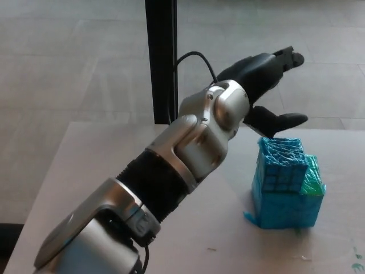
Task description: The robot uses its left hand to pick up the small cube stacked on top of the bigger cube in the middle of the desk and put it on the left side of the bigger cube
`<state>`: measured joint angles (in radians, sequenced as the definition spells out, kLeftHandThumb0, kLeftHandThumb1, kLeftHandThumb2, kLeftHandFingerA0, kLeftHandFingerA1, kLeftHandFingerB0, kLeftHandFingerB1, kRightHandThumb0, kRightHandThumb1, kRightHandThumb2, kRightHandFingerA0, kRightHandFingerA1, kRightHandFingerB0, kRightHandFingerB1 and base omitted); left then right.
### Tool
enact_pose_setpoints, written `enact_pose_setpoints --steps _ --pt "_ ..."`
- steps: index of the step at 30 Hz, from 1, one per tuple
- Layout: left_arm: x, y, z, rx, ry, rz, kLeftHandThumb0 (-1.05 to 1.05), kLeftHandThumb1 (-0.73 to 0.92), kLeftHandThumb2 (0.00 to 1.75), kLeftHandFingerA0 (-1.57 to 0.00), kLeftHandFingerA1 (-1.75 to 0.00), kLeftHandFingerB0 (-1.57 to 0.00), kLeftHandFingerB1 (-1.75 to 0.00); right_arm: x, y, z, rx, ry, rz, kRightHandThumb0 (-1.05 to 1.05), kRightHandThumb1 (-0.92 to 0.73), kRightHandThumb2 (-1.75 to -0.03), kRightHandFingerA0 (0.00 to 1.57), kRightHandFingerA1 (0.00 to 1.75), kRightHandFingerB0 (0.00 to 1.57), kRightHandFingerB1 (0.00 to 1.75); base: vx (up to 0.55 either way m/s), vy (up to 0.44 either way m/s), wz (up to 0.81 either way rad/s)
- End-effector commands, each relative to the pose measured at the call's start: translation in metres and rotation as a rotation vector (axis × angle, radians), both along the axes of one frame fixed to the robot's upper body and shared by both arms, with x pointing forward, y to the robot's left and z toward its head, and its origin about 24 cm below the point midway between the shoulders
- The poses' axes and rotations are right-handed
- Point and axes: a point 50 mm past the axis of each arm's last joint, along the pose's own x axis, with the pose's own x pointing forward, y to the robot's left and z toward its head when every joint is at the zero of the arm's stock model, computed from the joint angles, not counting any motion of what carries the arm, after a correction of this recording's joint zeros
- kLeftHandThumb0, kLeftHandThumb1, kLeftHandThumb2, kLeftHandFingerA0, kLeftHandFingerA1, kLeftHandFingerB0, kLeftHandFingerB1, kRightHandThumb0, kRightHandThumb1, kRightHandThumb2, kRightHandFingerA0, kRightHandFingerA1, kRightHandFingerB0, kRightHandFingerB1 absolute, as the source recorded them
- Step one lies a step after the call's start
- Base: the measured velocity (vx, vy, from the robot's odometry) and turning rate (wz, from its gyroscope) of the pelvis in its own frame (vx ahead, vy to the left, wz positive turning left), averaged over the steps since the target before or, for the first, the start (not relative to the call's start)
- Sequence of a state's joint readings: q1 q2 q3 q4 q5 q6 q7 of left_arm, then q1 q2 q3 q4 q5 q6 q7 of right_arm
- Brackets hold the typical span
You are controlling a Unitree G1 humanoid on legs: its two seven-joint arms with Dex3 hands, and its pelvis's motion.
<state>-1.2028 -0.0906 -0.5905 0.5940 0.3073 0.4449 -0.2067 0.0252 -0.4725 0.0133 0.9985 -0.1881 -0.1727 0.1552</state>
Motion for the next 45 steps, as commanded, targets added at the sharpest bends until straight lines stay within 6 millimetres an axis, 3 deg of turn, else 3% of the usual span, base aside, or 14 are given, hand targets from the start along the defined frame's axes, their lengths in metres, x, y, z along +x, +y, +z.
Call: enact_pose_setpoints --steps 1,10,16,19,21,23,31,32,33,35,37,41,44,45 --pt "-0.002 -0.007 -0.005 0.165 0.096 -0.031 -0.97 0.50 1.03 0.00 -0.29 -0.04 -0.04 0.000 -0.007 0.004 -0.012 0.000 -0.001 -0.62 -0.42 -0.76 0.70 0.93 0.52 0.72 0.00 0.000 0.00" --pt "-0.006 -0.007 -0.017 0.334 0.237 -0.066 -1.05 0.54 1.08 0.00 -0.21 0.00 0.00 0.006 -0.009 0.009 -0.024 -0.008 0.019 -0.62 -0.33 -0.92 0.73 0.90 0.52 0.73 0.00 0.000 0.00" --pt "-0.008 -0.002 -0.028 0.369 0.316 -0.107 -1.02 0.55 1.10 -0.09 -0.63 0.00 0.00 0.011 -0.011 0.013 -0.027 -0.018 0.040 -0.63 -0.44 -0.75 0.74 0.90 0.53 0.71 0.00 0.000 0.00" --pt "-0.009 -0.003 -0.031 0.348 0.339 -0.116 -1.05 0.52 1.04 -0.06 -0.63 0.00 -0.03 0.013 -0.011 0.014 -0.032 -0.020 0.044 -0.62 -0.45 -0.76 0.74 0.91 0.53 0.70 0.00 0.000 0.00" --pt "-0.011 -0.006 -0.035 0.311 0.362 -0.131 -1.02 0.53 1.09 -0.01 -0.33 0.00 0.00 0.015 -0.011 0.016 -0.023 -0.031 0.047 -0.64 -0.45 -0.75 0.73 0.91 0.53 0.70 0.00 0.000 0.00" --pt "-0.015 -0.008 -0.039 0.268 0.395 -0.132 -1.05 0.48 0.97 -0.20 -0.66 -0.01 -0.12 0.015 -0.010 0.016 -0.020 -0.033 0.049 -0.65 -0.46 -0.75 0.72 0.91 0.53 0.70 0.00 0.000 0.00" --pt "-0.027 -0.016 -0.077 0.161 0.362 -0.138 -0.89 0.45 0.89 -0.21 -0.64 -0.06 -0.28 0.014 -0.010 0.015 -0.031 -0.037 0.039 -0.63 -0.43 -0.76 0.75 0.94 0.55 0.71 0.00 0.000 0.00" --pt "-0.029 -0.017 -0.084 0.137 0.360 -0.123 -0.91 0.57 0.58 -0.20 -0.63 -0.05 -0.33 0.014 -0.010 0.015 -0.029 -0.037 0.039 -0.63 -0.42 -0.77 0.75 0.95 0.55 0.72 0.00 0.000 0.00" --pt "-0.032 -0.018 -0.092 0.106 0.341 -0.115 -0.87 0.47 0.89 -0.25 -0.65 -0.03 -0.34 0.014 -0.010 0.014 -0.036 -0.035 0.046 -0.65 -0.41 -0.78 0.78 0.95 0.56 0.74 0.00 0.000 0.00" --pt "-0.035 -0.018 -0.102 0.077 0.330 -0.105 -0.87 0.47 0.88 -0.25 -0.64 -0.03 -0.35 0.015 -0.008 0.013 -0.035 -0.034 0.053 -0.65 -0.41 -0.79 0.77 0.95 0.56 0.74 0.00 0.000 0.00" --pt "-0.044 -0.022 -0.126 -0.015 0.324 -0.089 -0.70 0.53 0.56 -0.43 -0.80 -0.15 -0.40 0.015 -0.007 0.013 -0.019 -0.037 0.042 -0.63 -0.32 -0.93 0.75 0.91 0.52 0.73 0.00 0.000 0.00" --pt "-0.051 -0.024 -0.144 -0.019 0.293 -0.041 -0.55 0.53 0.56 -0.43 -0.89 -0.10 -0.48 0.015 -0.005 0.012 -0.024 -0.024 0.055 -0.58 -0.40 -0.81 0.74 0.94 0.52 0.70 0.00 0.000 0.00" --pt "-0.051 -0.022 -0.149 0.029 0.223 -0.025 -0.37 0.58 0.59 -0.61 -1.23 -0.05 -0.45 0.016 -0.003 0.012 -0.036 -0.026 0.062 -0.57 -0.39 -0.82 0.79 0.96 0.53 0.71 0.00 0.000 0.00" --pt "-0.050 -0.020 -0.149 0.091 0.150 -0.031 -0.19 0.39 0.96 -0.91 -1.13 -0.03 -0.52 0.014 -0.003 0.011 -0.033 -0.033 0.058 -0.57 -0.40 -0.83 0.79 0.97 0.53 0.72 0.00 0.000 0.00"
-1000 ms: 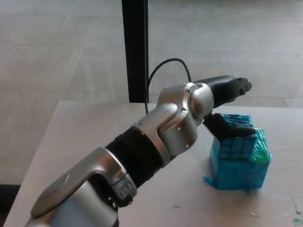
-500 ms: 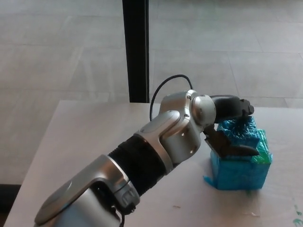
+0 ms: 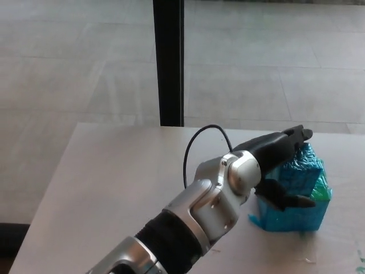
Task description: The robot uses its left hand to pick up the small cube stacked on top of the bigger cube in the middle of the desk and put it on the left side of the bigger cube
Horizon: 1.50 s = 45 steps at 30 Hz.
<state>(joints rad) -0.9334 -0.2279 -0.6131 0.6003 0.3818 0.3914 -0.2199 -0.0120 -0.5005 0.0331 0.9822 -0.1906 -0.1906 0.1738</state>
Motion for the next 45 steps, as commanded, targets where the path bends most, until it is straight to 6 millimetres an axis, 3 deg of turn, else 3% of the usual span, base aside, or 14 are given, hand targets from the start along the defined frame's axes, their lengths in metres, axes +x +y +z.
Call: enact_pose_setpoints --steps 1,4,6,11,18,26,30,33,34,35,40,41,44,45 --pt "-0.017 0.004 -0.060 0.103 -0.093 0.039 -0.16 0.58 0.73 -0.66 -1.55 -0.13 -0.47 -0.003 -0.001 0.000 -0.022 0.014 0.004 -0.57 -0.39 -0.84 0.80 0.96 0.53 0.72 0.00 0.000 0.00" --pt "-0.012 0.005 -0.056 0.158 -0.155 0.036 -0.18 0.66 0.77 -0.61 -1.53 -0.33 -0.45 -0.002 -0.001 0.001 -0.031 0.023 0.020 -0.57 -0.41 -0.83 0.80 0.93 0.53 0.69 0.00 0.000 0.00" --pt "-0.005 0.002 -0.043 0.163 -0.206 0.054 -0.21 0.63 0.65 -0.62 -0.84 -0.75 -0.70 0.000 -0.001 0.001 -0.017 0.013 0.002 -0.57 -0.32 -0.96 0.82 0.92 0.53 0.73 0.00 0.000 0.00" --pt "-0.001 -0.005 -0.032 0.147 -0.242 0.075 -0.21 0.62 0.66 -0.71 -1.38 -0.69 -0.94 -0.002 -0.001 0.002 -0.034 0.002 0.016 -0.55 -0.39 -0.85 0.83 0.95 0.56 0.73 0.00 0.000 0.00" --pt "0.001 -0.004 -0.033 0.200 -0.262 0.023 -0.23 0.63 0.70 -0.78 -1.22 -0.73 -0.92 -0.003 -0.003 0.000 -0.028 0.014 -0.001 -0.56 -0.42 -0.90 0.84 0.95 0.56 0.71 0.00 0.000 0.00" --pt "0.007 0.006 -0.030 0.274 -0.261 0.020 -0.29 0.67 0.82 -0.78 -1.45 -0.74 -1.09 -0.003 -0.004 0.000 -0.037 0.020 0.009 -0.56 -0.38 -1.02 0.86 0.92 0.57 0.73 0.00 0.000 0.00" --pt "0.012 0.017 -0.025 0.294 -0.228 0.052 -0.30 0.67 0.71 -0.70 -1.03 -0.64 -0.78 -0.003 -0.004 0.000 -0.030 0.013 0.002 -0.57 -0.39 -1.03 0.85 0.92 0.59 0.73 0.00 0.000 0.00" --pt "0.017 0.028 -0.019 0.328 -0.257 0.046 -0.30 0.67 0.66 -0.74 -1.30 -0.70 -0.94 -0.002 -0.004 0.001 -0.030 0.016 0.000 -0.56 -0.40 -1.03 0.84 0.91 0.61 0.73 0.00 0.000 0.00" --pt "0.019 0.035 -0.017 0.338 -0.279 0.033 -0.29 0.67 0.72 -0.72 -1.13 -0.69 -0.86 -0.002 -0.004 0.002 -0.027 0.010 0.005 -0.56 -0.40 -1.04 0.85 0.91 0.62 0.73 0.00 0.000 0.00" --pt "0.019 0.039 -0.016 0.324 -0.282 0.045 -0.29 0.64 0.71 -0.73 -1.49 -0.72 -1.07 -0.003 -0.004 0.002 -0.028 0.007 0.010 -0.56 -0.46 -0.96 0.87 0.92 0.65 0.69 0.00 0.000 0.00" --pt "0.026 0.073 -0.003 0.258 -0.320 0.103 -0.15 0.60 0.79 -0.75 -1.73 -0.66 -1.30 -0.004 -0.004 0.003 -0.035 -0.019 0.022 -0.56 -0.48 -0.98 0.89 0.92 0.68 0.71 0.00 0.000 0.00" --pt "0.027 0.079 0.003 0.252 -0.313 0.125 -0.20 0.64 0.81 -0.71 -1.43 -0.63 -0.91 -0.005 -0.004 0.003 -0.037 -0.012 0.032 -0.58 -0.50 -0.97 0.88 0.92 0.67 0.71 0.00 0.000 0.00" --pt "0.031 0.094 0.016 0.185 -0.331 0.162 -0.15 0.60 0.85 -0.74 -1.33 -0.72 -0.83 -0.007 -0.005 0.002 -0.034 0.005 0.030 -0.60 -0.46 -1.08 0.88 0.92 0.65 0.75 0.00 0.000 0.00" --pt "0.036 0.106 0.029 0.150 -0.397 0.197 -0.14 0.56 0.96 -0.76 -1.57 -0.67 -1.05 -0.008 -0.004 0.002 -0.044 -0.007 0.052 -0.61 -0.46 -1.08 0.90 0.92 0.67 0.75 0.00 0.000 0.00"
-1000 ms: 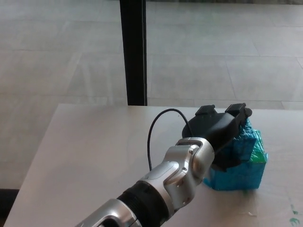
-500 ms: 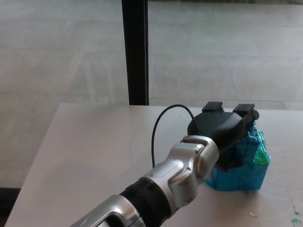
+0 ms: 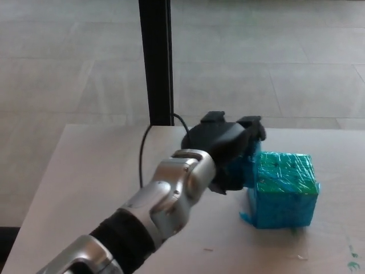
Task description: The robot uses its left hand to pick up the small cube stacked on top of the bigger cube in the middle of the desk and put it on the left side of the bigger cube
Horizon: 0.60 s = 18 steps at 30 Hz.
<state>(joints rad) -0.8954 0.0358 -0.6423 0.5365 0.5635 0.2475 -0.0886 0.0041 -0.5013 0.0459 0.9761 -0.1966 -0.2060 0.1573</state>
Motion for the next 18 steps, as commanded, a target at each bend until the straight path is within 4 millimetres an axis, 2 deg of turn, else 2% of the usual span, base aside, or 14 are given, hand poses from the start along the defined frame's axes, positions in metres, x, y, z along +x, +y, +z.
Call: enact_pose_setpoints --steps 1,2,4,5,6,7,9,10,11,12,13,15,16,18 --pt "0.012 0.039 0.028 -0.076 -0.058 0.077 -0.16 0.60 0.92 -0.74 -1.75 -0.64 -1.48 -0.004 -0.006 0.003 -0.021 0.002 0.018 -0.61 -0.45 -1.08 0.89 0.92 0.66 0.75 0.00 0.000 0.00" --pt "0.014 0.044 0.033 -0.071 -0.070 0.080 -0.17 0.63 0.91 -0.73 -1.75 -0.65 -1.52 -0.005 -0.007 0.003 -0.019 0.005 0.010 -0.63 -0.51 -0.95 0.91 0.91 0.70 0.71 0.00 0.000 0.00" --pt "0.015 0.049 0.038 -0.081 -0.084 0.083 -0.16 0.59 0.98 -0.76 -1.75 -0.69 -1.57 -0.005 -0.007 0.003 -0.016 0.005 0.004 -0.64 -0.51 -0.96 0.91 0.93 0.70 0.73 0.00 0.000 0.00" --pt "0.016 0.057 0.046 -0.106 -0.104 0.114 -0.19 0.59 0.99 -0.81 -1.75 -0.68 -1.59 -0.004 -0.006 0.003 -0.018 0.011 0.005 -0.66 -0.45 -1.08 0.88 0.91 0.67 0.76 0.00 0.000 0.00" --pt "0.016 0.059 0.048 -0.115 -0.110 0.125 -0.19 0.59 0.99 -0.81 -1.75 -0.68 -1.59 -0.004 -0.006 0.003 -0.019 0.014 0.006 -0.66 -0.45 -1.08 0.88 0.91 0.67 0.76 0.00 0.000 0.00" --pt "0.016 0.065 0.052 -0.116 -0.135 0.130 -0.17 0.55 0.98 -0.79 -1.63 -0.73 -1.30 -0.005 -0.006 0.003 -0.023 0.008 0.005 -0.67 -0.54 -0.92 0.90 0.91 0.70 0.72 0.00 0.000 0.00" --pt "0.016 0.074 0.053 -0.135 -0.147 0.142 -0.10 0.56 0.90 -0.80 -1.74 -0.72 -1.28 -0.006 -0.006 0.002 -0.023 0.006 -0.009 -0.67 -0.53 -0.91 0.89 0.91 0.70 0.72 0.00 0.000 0.00" --pt "0.014 0.081 0.052 -0.149 -0.156 0.151 -0.16 0.51 1.00 -0.81 -1.75 -0.72 -1.42 -0.007 -0.006 0.002 -0.022 0.008 -0.013 -0.69 -0.45 -1.07 0.86 0.90 0.67 0.75 0.00 0.000 0.00" --pt "0.012 0.087 0.051 -0.147 -0.155 0.162 -0.12 0.55 0.92 -0.89 -1.75 -0.70 -1.28 -0.007 -0.006 0.001 -0.027 0.017 -0.017 -0.69 -0.55 -0.90 0.87 0.91 0.69 0.72 0.00 0.000 0.00" --pt "0.011 0.089 0.049 -0.146 -0.152 0.164 -0.12 0.58 0.92 -0.88 -1.75 -0.69 -1.38 -0.008 -0.008 0.001 -0.030 0.023 -0.023 -0.66 -0.55 -0.89 0.87 0.90 0.70 0.71 0.00 0.000 0.00" --pt "0.008 0.096 0.043 -0.149 -0.130 0.175 -0.19 0.57 0.97 -0.78 -1.74 -0.71 -1.48 -0.009 -0.010 0.001 -0.033 0.030 -0.031 -0.65 -0.46 -1.06 0.86 0.90 0.67 0.74 0.00 0.000 0.00" --pt "0.005 0.105 0.034 -0.137 -0.101 0.194 -0.12 0.56 0.95 -0.88 -1.75 -0.69 -1.48 -0.009 -0.010 0.002 -0.027 0.027 -0.026 -0.65 -0.45 -1.06 0.87 0.92 0.68 0.75 0.00 0.000 0.00" --pt "0.000 0.113 0.026 -0.134 -0.085 0.203 -0.13 0.55 0.91 -0.92 -1.71 -0.72 -1.39 -0.008 -0.009 0.003 -0.022 0.028 -0.020 -0.67 -0.52 -0.90 0.89 0.94 0.70 0.72 0.00 0.000 0.00" --pt "-0.005 0.119 0.015 -0.153 -0.060 0.204 -0.15 0.59 0.86 -0.93 -1.75 -0.69 -1.44 -0.008 -0.009 0.003 -0.024 0.032 -0.023 -0.68 -0.53 -0.88 0.90 0.94 0.70 0.72 0.00 0.000 0.00"
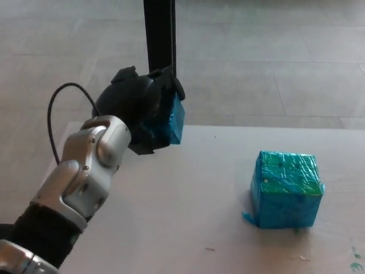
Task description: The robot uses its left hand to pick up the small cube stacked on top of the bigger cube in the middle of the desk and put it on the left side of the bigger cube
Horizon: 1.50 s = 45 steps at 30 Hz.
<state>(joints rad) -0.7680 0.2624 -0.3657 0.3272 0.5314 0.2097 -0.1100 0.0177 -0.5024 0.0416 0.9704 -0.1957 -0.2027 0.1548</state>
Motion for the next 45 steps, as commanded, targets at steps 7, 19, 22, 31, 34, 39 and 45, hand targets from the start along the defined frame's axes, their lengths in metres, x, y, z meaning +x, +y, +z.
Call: enact_pose_setpoints --steps 7,19,22,31,34,39,45 --pt "-0.033 0.021 -0.063 0.094 0.170 -0.044 -0.17 0.53 1.06 -0.80 -1.74 -0.75 -1.48 -0.002 -0.008 0.004 -0.018 0.025 -0.022 -0.65 -0.42 -1.04 0.85 0.91 0.67 0.75 0.00 0.000 0.00" --pt "-0.048 -0.015 -0.092 0.233 0.344 -0.127 -0.16 0.58 0.89 -0.85 -1.51 -0.88 -0.99 0.003 -0.009 0.006 -0.007 0.006 -0.031 -0.61 -0.47 -0.87 0.87 0.90 0.67 0.71 0.00 0.000 0.00" --pt "-0.046 -0.017 -0.093 0.380 0.392 -0.122 -0.24 0.63 0.65 -0.61 -1.26 -0.61 -0.59 0.002 -0.010 0.006 -0.008 0.013 -0.021 -0.59 -0.44 -0.86 0.90 0.91 0.67 0.72 0.00 0.000 0.00" --pt "-0.044 -0.011 -0.087 0.525 0.532 -0.057 -0.76 0.41 0.88 0.00 -0.22 0.00 0.00 0.000 -0.010 0.004 -0.011 0.025 -0.038 -0.62 -0.36 -0.99 0.85 0.91 0.67 0.75 0.00 0.000 0.00" --pt "-0.043 -0.009 -0.085 0.573 0.555 -0.057 -0.96 0.51 0.57 0.00 0.00 0.00 0.00 -0.001 -0.009 0.004 -0.006 0.017 -0.044 -0.57 -0.42 -0.84 0.86 0.92 0.70 0.70 0.00 0.000 0.00" --pt "-0.044 -0.008 -0.082 0.500 0.534 -0.054 -1.00 0.55 0.58 0.00 0.00 0.00 0.00 -0.002 -0.010 0.003 -0.001 0.013 -0.044 -0.55 -0.38 -0.87 0.87 0.95 0.68 0.70 0.00 0.000 0.00" --pt "-0.043 0.019 -0.037 -0.057 0.419 -0.043 -1.05 0.63 1.11 0.00 -0.24 0.00 -0.02 -0.002 -0.011 0.004 -0.011 0.017 -0.043 -0.59 -0.39 -0.83 0.88 0.93 0.69 0.69 0.00 0.000 0.00"
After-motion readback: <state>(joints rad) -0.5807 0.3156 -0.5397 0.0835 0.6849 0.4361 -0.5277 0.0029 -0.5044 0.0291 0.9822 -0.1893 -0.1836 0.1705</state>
